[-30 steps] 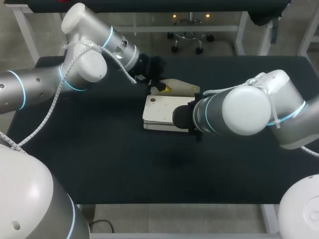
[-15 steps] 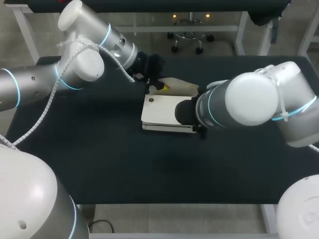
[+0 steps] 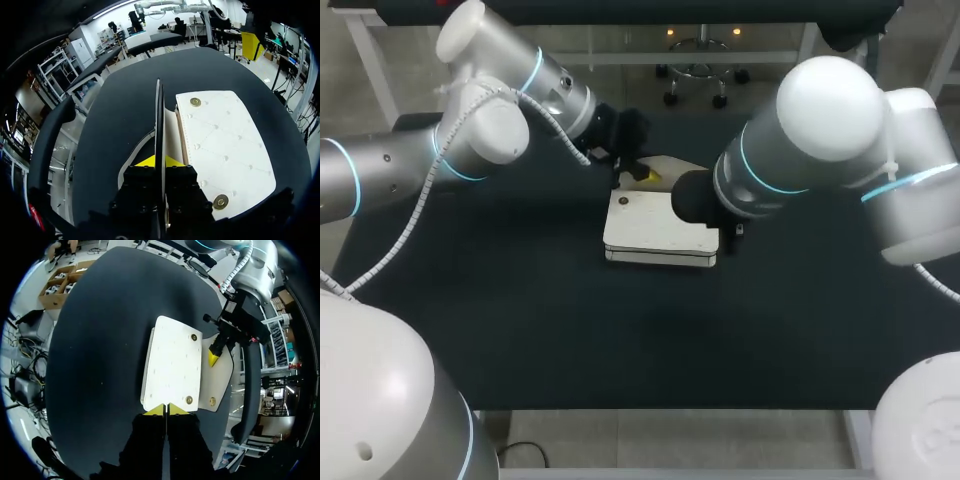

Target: Pick up the bag, open it, inspect its contents, close it, and place it on the opposite side

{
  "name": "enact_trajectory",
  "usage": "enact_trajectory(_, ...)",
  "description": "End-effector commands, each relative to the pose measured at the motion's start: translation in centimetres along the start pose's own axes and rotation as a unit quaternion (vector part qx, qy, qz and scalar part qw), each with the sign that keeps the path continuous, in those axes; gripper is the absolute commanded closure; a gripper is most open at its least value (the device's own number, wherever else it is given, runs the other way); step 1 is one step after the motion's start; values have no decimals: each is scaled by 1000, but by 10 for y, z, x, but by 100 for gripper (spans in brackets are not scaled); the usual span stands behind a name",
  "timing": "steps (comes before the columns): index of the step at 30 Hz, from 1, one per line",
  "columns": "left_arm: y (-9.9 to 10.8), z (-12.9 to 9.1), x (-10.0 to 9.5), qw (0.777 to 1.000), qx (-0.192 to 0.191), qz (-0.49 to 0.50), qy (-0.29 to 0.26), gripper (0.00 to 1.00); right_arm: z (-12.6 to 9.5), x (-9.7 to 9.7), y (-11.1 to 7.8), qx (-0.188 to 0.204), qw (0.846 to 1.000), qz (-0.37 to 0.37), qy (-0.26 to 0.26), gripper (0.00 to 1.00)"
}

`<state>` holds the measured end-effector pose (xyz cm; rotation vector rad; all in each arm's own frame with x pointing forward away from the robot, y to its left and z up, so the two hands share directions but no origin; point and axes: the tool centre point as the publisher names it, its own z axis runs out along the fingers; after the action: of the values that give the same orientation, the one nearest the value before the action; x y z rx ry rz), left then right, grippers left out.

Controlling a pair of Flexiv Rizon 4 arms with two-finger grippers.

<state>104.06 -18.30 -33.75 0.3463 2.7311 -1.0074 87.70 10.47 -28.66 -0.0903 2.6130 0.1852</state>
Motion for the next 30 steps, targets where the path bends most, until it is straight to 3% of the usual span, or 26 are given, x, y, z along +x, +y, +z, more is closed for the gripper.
enact_trajectory(1,-1,0,0,1000,0,0,-1,100,-4,-1,-1,1,1000,-1,11,100)
enact_trajectory(6,-11,-4,-1,1000,-1,2,-4,100,-4,-1,-1,1,1000,-1,11,100)
enact_trajectory(15,-41,-49,-8,999,-32,4,-44,100,-22,-26,7,4,1000,-14,-9,100)
enact_trajectory(24,-58,-75,-8,998,-28,8,-49,100,-38,-42,7,5,999,-25,-41,100)
enact_trajectory(30,-61,-81,-4,999,-17,2,-40,100,-38,-52,10,2,997,-33,-64,100)
